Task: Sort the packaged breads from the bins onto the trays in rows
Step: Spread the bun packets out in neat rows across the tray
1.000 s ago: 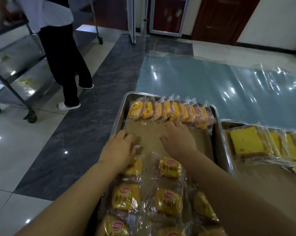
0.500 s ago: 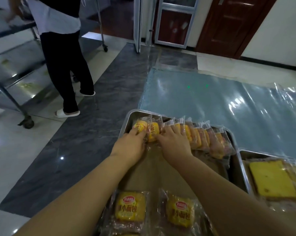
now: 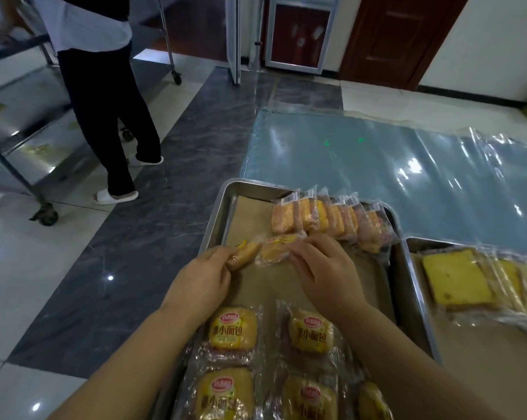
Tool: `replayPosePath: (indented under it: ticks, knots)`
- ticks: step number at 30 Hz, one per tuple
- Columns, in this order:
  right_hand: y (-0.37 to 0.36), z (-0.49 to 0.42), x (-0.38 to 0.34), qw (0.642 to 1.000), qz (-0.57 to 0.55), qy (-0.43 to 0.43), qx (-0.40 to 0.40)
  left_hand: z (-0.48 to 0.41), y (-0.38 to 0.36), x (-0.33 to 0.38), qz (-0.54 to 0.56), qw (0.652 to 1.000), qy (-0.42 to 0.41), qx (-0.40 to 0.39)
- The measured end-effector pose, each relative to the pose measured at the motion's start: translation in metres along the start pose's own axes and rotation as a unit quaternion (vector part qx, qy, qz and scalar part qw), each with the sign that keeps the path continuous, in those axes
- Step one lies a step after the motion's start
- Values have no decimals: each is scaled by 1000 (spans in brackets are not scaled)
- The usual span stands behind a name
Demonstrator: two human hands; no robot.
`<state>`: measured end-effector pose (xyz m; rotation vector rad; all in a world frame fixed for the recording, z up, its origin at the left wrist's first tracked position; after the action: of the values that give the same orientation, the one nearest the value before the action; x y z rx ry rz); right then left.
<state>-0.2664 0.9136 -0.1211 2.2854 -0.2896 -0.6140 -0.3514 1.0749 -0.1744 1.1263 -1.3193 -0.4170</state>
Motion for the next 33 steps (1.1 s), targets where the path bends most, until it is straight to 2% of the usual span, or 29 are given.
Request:
replayPosePath:
  ticks: [3, 6, 9, 12, 13, 16, 18, 20, 23, 27, 33]
  knots:
    - [9, 17, -4, 999, 41, 23, -13, 12, -9, 6, -13, 999, -40, -31]
    - [8, 29, 4, 993, 94, -16, -65, 17, -27, 4, -36, 992, -62, -100]
    - [-11, 42, 16, 970, 121, -86, -193, 18, -43, -3, -99, 975, -75, -182]
    - [-33, 58, 21, 935, 120, -100, -317, 12, -40, -4, -111, 976, -72, -175]
    - [-33, 59, 23, 934, 109, -111, -322, 10, -38, -1, -112, 978, -76, -160]
    - [-26, 52, 31, 952, 58, -135, -270, 3, -32, 11, -115, 987, -71, -83]
    - [-33, 56, 38, 938, 42, -148, -311, -1, -36, 17, -106, 992, -37, -53]
    - [-41, 64, 45, 917, 48, -172, -358, -4, -48, 21, -115, 991, -9, -67]
    - [-35, 64, 59, 914, 95, -223, -324, -8, -60, 24, -130, 989, 9, -75]
    - [-30, 67, 74, 890, 154, -306, -301, -5, -65, 22, -111, 991, 24, -66]
    - [-41, 68, 69, 869, 184, -352, -297, 9, -65, 16, -98, 993, 21, -58]
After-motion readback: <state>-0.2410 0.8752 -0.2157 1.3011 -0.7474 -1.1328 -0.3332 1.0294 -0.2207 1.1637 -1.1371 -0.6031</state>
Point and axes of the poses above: each hand's wrist, its own z-axis away from the middle knuckle, its own y-axis out of the back of the hand, x = y × z, the point moved 8 cm from there along -z, towards the middle knuckle, and after that the axes turned 3 degrees about x, right-handed, at the moved point
